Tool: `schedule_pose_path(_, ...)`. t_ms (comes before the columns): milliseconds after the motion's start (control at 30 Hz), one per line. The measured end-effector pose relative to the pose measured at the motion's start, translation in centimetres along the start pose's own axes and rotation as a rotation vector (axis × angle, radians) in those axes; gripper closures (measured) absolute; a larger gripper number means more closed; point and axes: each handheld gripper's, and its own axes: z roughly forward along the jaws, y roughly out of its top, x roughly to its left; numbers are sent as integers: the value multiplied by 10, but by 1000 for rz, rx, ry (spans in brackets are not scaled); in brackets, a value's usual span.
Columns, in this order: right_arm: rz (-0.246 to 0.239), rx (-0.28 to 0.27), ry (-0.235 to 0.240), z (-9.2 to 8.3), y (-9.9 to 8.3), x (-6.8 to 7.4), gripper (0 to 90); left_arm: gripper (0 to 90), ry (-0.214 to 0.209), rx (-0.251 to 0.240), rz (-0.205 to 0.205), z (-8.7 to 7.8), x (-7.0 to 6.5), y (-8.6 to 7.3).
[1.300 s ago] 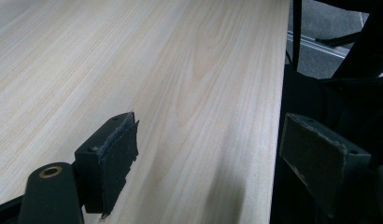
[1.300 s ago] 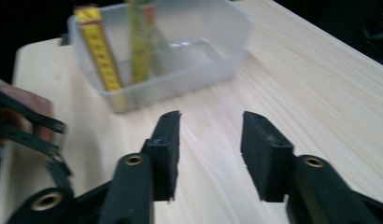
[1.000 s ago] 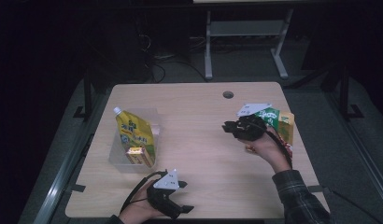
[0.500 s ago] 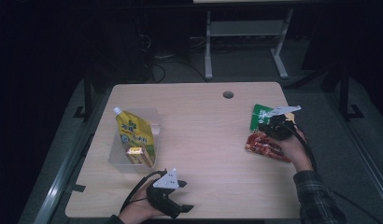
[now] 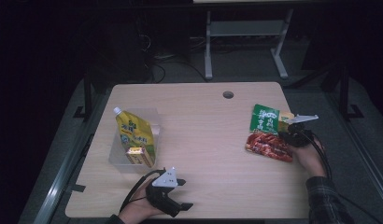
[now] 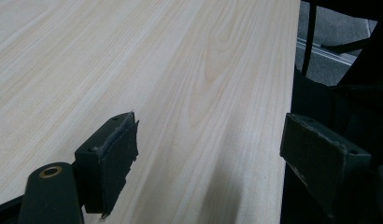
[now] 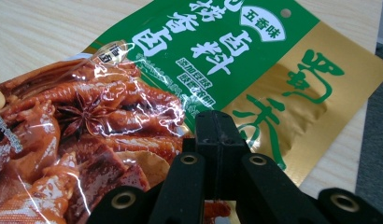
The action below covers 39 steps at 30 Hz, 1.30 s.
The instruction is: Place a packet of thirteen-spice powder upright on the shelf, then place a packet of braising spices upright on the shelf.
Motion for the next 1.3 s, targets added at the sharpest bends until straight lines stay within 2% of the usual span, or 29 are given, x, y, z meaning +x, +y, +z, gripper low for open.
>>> schedule_pose_path(200, -27, 0, 5, 2, -3, 3, 900, 184, 1, 3, -1, 0, 0, 0)
schedule_pose_path(667, -104, 10, 83, 4, -1, 21, 900, 184, 1, 14, 13, 1, 1, 0)
schedule_pose_path(933, -161, 28, 156, 3, 1, 45, 900, 185, 4, 13, 13, 0, 1, 0)
schedule_pose_path(1033, -181, 33, 170, 4, 2, 53, 900, 185, 4, 12, 8, 1, 0, 0)
schedule_pose_path(1067, -173, 29, 205, 4, 3, 56, 900, 185, 2, 13, 9, 1, 0, 0)
schedule_pose_path(1167, -187, 29, 258, 7, 5, 68, 900, 187, 3, 15, 12, 1, 0, 0)
schedule_pose_path(1233, -225, 29, 261, 10, 9, 80, 900, 187, 4, 15, 11, 1, 0, 0)
schedule_pose_path(1300, -226, 26, 288, 13, 12, 86, 900, 187, 4, 15, 9, 0, 0, 0)
